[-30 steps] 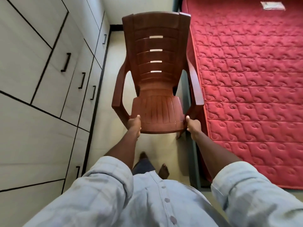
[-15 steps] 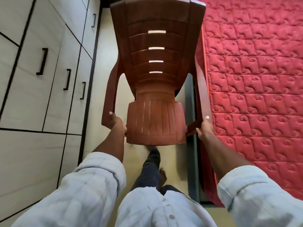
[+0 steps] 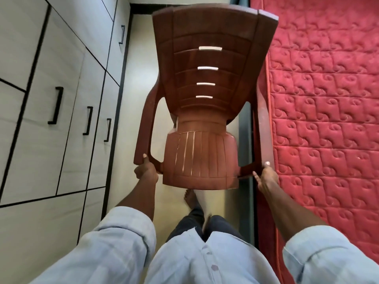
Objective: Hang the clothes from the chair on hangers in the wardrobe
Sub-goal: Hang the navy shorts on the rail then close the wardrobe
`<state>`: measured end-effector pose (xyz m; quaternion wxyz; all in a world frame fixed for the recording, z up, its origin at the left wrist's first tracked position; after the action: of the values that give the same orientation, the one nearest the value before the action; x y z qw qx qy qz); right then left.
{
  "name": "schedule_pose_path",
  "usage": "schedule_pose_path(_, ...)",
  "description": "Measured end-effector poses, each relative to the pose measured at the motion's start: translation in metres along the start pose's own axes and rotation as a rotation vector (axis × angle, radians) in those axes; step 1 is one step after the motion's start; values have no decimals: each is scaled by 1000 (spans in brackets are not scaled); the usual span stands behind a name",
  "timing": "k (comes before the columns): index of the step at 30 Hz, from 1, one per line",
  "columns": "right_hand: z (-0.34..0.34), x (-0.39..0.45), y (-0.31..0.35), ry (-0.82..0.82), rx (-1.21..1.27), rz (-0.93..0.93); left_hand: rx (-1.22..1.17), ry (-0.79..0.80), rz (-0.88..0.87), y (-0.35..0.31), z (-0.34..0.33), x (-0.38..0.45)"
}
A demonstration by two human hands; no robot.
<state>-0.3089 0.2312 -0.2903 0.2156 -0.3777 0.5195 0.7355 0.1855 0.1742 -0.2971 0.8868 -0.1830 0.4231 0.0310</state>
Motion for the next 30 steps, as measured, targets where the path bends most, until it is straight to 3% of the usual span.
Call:
schedule_pose_path(4, -68, 17, 31, 42, -36, 27, -65, 123, -15, -67, -41, 24)
schedule_pose_path(9, -157, 41, 70, 74, -115, 47, -101, 141, -64, -155, -87, 40)
schedule_pose_path(18, -350, 67, 170, 115, 2, 69, -141, 253, -94, -345, -187, 47)
schedule_pose_path(30, -616, 108, 319, 234, 15, 100, -96, 155, -202, -610, -317, 65)
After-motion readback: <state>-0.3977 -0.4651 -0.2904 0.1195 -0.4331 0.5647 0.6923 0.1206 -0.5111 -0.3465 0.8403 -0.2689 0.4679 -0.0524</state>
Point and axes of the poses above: each hand's wrist, its own x-axis towards the middle knuckle, its own z-axis out of the back of the hand, y = z × x, the point moved 9 cm from there along x, towards the middle knuckle, and after that the axes turned 11 degrees about x, right-handed, at the moved point
